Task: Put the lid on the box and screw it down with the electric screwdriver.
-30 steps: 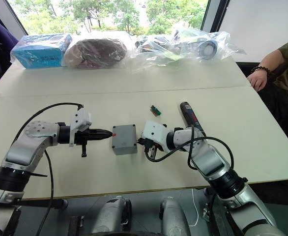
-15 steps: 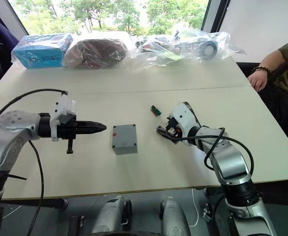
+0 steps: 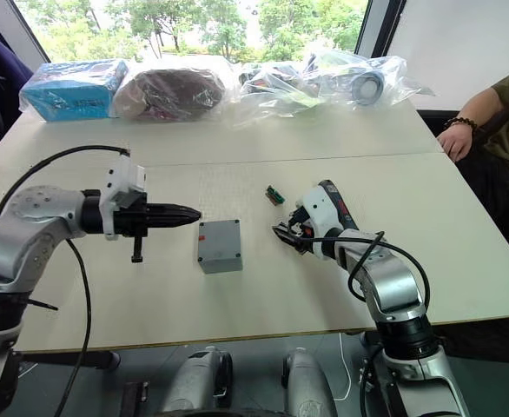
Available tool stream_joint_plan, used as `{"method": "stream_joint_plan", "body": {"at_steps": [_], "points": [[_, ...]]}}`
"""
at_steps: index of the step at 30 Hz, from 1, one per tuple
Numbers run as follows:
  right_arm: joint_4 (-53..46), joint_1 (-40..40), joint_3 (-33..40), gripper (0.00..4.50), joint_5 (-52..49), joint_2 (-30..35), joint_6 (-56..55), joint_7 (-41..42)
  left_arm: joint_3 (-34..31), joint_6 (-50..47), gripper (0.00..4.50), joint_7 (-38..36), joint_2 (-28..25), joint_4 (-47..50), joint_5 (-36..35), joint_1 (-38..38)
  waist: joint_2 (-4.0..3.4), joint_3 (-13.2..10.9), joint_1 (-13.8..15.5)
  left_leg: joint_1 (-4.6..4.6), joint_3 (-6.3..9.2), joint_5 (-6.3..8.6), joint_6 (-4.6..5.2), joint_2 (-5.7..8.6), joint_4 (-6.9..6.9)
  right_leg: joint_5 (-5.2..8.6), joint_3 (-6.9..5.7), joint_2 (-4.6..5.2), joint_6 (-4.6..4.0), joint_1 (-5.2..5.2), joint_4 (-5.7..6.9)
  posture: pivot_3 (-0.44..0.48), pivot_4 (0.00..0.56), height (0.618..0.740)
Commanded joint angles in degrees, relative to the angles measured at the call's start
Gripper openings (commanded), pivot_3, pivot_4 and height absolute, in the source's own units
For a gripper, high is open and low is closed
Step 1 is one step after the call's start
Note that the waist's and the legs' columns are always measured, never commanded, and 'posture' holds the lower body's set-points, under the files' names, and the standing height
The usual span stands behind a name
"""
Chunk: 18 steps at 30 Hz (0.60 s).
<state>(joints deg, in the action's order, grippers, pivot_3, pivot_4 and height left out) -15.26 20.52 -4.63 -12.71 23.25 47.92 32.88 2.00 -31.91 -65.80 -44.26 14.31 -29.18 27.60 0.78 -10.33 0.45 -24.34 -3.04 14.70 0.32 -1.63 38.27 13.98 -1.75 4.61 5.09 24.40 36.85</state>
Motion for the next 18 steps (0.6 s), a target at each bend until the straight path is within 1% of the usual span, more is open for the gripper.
{"method": "stream_joint_plan", "body": {"at_steps": [1, 18], "points": [[-1.02, 0.43, 0.07, 2.92, -1.12, 0.01, -1.16, 0.31, -0.08, 1.19, 0.0, 0.49, 0.15, 1.02, 0.36, 0.88, 0.0, 0.0, -0.06, 0.0, 0.0, 0.0, 0.0, 0.0, 0.0, 0.0, 0.0, 0.0, 0.0, 0.0, 0.0, 0.0, 0.15, 0.74], [0.73, 1.39, 0.22, 2.92, -2.94, -0.23, -1.33, 0.3, -0.24, 0.89, 0.0, 1.64, 0.6, 1.65, 0.16, 0.29, 0.0, 0.0, -0.12, 0.0, 0.01, 0.0, 0.0, 0.0, 0.0, 0.0, 0.0, 0.0, 0.0, 0.01, 0.01, 0.0, 0.15, 0.74]]}}
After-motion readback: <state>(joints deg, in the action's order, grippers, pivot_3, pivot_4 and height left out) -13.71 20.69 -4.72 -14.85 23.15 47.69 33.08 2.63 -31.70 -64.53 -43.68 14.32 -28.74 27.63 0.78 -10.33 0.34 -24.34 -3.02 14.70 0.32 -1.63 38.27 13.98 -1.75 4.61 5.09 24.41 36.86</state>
